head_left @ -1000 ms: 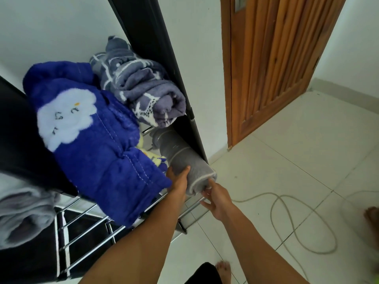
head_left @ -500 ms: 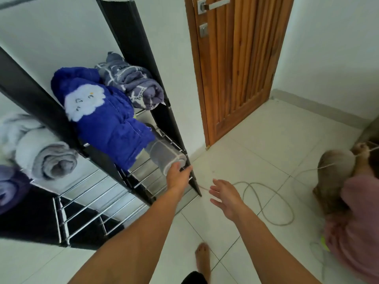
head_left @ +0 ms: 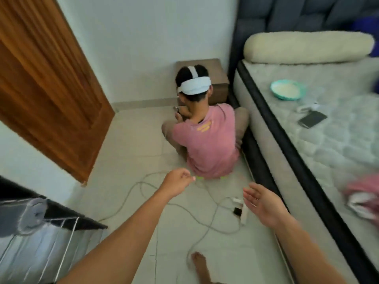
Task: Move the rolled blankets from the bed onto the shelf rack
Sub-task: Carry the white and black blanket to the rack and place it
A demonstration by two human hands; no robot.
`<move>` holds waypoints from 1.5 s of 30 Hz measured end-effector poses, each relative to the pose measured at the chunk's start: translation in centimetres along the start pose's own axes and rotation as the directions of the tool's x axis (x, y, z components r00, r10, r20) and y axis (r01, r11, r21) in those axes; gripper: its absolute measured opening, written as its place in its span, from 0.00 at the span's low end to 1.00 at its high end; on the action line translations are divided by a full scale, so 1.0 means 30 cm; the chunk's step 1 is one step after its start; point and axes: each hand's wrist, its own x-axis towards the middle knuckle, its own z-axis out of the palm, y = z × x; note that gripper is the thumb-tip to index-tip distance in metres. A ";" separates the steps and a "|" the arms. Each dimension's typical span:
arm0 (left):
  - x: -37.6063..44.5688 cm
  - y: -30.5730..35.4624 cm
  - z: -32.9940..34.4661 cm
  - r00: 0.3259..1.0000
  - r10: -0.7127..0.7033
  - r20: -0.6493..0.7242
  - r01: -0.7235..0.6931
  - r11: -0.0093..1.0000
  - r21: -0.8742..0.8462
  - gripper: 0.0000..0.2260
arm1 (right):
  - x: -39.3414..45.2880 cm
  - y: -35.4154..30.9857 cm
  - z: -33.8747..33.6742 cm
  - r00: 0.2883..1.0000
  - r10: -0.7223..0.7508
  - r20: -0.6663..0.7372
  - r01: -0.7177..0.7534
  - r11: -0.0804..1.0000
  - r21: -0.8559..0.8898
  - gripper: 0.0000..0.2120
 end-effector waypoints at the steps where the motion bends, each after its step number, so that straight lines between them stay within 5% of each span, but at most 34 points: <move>1: -0.001 0.035 0.075 0.998 0.037 0.051 -0.039 0.999 0.037 0.04 | -0.032 0.013 -0.081 0.999 0.019 -0.042 -0.018 0.999 0.041 0.06; 9: -0.149 0.393 0.770 0.839 0.174 0.516 -0.277 0.952 0.129 0.05 | -0.326 0.072 -0.679 0.948 0.045 -0.316 0.080 0.925 0.372 0.07; 13: -0.228 0.523 1.068 0.758 0.092 0.646 -0.203 0.974 0.099 0.05 | -0.386 0.062 -0.929 0.907 0.050 -0.419 0.161 0.877 0.453 0.08; 17: -0.286 0.619 1.342 0.719 -0.045 0.694 0.012 0.999 0.053 0.08 | -0.356 -0.013 -1.185 0.867 0.064 -0.494 0.210 0.852 0.479 0.08; 23: -0.274 0.791 1.711 0.681 -0.268 0.682 0.368 0.930 -0.002 0.11 | -0.217 -0.299 -1.598 0.825 -0.003 -0.565 0.215 0.926 0.310 0.04; 26: -0.237 0.883 1.843 0.648 -0.416 0.637 0.573 0.818 -0.048 0.23 | -0.124 -0.465 -1.783 0.808 -0.046 -0.588 0.205 0.957 0.207 0.02; 29: -0.200 0.933 1.934 0.611 -0.526 0.592 0.693 0.716 -0.078 0.30 | -0.013 -0.622 -1.930 0.792 -0.101 -0.603 0.146 0.989 0.026 0.10; 36: -0.141 1.032 2.027 0.593 -0.613 0.523 0.745 0.664 -0.066 0.33 | 0.253 -0.872 -2.105 0.759 -0.304 -0.576 0.021 0.895 -0.445 0.28; 45: -0.115 1.002 2.120 0.492 -0.709 0.505 0.788 0.609 0.086 0.26 | 0.377 -0.855 -2.144 0.862 -0.197 -0.467 -0.091 0.847 -0.524 0.44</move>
